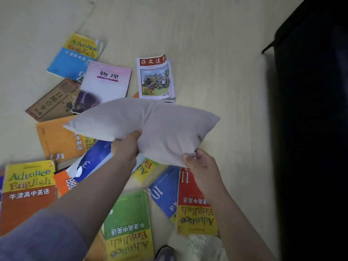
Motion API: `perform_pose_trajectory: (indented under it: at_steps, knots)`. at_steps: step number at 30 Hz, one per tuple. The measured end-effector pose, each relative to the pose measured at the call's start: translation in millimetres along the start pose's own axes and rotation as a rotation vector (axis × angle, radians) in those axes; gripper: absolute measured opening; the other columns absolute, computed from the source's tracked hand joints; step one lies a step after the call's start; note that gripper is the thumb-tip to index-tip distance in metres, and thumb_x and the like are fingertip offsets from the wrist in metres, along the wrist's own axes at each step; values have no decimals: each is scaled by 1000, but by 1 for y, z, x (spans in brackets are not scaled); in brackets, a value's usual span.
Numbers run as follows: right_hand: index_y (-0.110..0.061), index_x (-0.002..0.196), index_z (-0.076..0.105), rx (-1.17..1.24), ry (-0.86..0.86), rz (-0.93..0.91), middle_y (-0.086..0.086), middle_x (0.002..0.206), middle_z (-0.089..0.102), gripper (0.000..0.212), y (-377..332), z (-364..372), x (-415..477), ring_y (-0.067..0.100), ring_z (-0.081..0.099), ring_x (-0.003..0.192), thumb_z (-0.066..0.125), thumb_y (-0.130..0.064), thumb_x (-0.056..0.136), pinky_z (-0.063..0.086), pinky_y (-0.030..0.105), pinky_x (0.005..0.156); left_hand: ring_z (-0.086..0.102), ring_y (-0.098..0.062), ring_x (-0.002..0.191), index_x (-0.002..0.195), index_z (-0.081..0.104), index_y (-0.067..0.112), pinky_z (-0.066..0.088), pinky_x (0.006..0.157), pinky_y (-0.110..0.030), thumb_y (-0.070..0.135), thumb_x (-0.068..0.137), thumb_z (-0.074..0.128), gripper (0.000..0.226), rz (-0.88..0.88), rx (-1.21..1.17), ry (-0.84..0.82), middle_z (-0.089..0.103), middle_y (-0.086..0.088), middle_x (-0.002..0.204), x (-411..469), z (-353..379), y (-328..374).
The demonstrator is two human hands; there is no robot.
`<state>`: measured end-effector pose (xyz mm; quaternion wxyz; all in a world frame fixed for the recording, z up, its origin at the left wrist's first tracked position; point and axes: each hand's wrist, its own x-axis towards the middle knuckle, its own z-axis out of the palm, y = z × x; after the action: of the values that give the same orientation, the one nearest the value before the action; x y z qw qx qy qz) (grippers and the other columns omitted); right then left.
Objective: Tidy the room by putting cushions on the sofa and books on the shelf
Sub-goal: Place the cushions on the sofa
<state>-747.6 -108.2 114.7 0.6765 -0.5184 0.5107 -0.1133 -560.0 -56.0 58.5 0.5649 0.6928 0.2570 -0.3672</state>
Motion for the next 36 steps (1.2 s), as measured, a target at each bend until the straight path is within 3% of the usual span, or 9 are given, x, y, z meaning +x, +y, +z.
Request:
perform_pose_trajectory:
  at_steps: [6,12,14,19,23,26,29,33,36]
  knots:
    - [-16,95,68,70,61,49,6,94,73,16,-83,-34,-101,15,67,84,53,-8,97,53,26,74,66,-24,95,119,55,3,56,81,-37,17,76,77,50,-46,26,-26,66,-7,113,-115,-22,30]
    - [-15,91,69,96,182,119,15,96,73,13,-162,-73,-206,27,67,87,58,-9,93,53,46,85,60,-31,106,125,52,8,50,94,-47,46,47,75,90,71,266,-46,61,-7,118,-255,-30,78]
    - [-13,92,69,78,234,111,12,92,74,9,-192,-90,-247,26,68,86,59,-14,90,55,43,80,58,-32,108,126,50,6,49,96,-48,38,58,75,79,82,309,-91,59,-7,117,-310,-26,96]
    - [-10,89,68,78,326,74,1,81,73,10,-242,-130,-329,10,63,71,59,-9,91,47,21,64,56,-34,112,126,48,3,47,98,-50,23,77,75,59,133,368,-151,57,-15,126,-411,-15,118]
    - [-10,80,67,68,352,38,-5,70,70,13,-277,-179,-388,3,59,63,60,-11,91,43,17,59,56,-32,113,125,51,1,46,99,-43,25,70,78,66,283,444,-270,57,-15,127,-494,10,133]
    - [-12,66,56,65,399,4,-12,57,52,27,-295,-216,-428,6,44,57,63,-21,91,33,23,57,57,-29,112,124,55,0,41,85,-30,22,73,77,60,417,481,-377,60,-13,123,-555,41,140]
    - [-9,64,49,87,479,-16,-8,56,44,36,-302,-245,-460,7,38,55,66,-30,88,28,25,57,58,-28,109,120,58,2,39,80,-29,24,77,75,51,479,511,-474,62,-11,118,-605,74,143]
    - [4,76,53,67,583,-16,5,70,42,64,-304,-283,-495,16,40,66,63,-58,67,28,30,63,61,-24,95,110,61,4,43,76,-29,18,78,75,38,605,594,-644,65,-10,106,-663,119,130]
    - [7,90,61,103,664,6,15,72,51,61,-299,-317,-513,15,47,68,65,-51,73,35,30,64,61,-22,93,103,61,8,44,77,-29,14,77,76,31,695,681,-794,65,-7,102,-702,158,111]
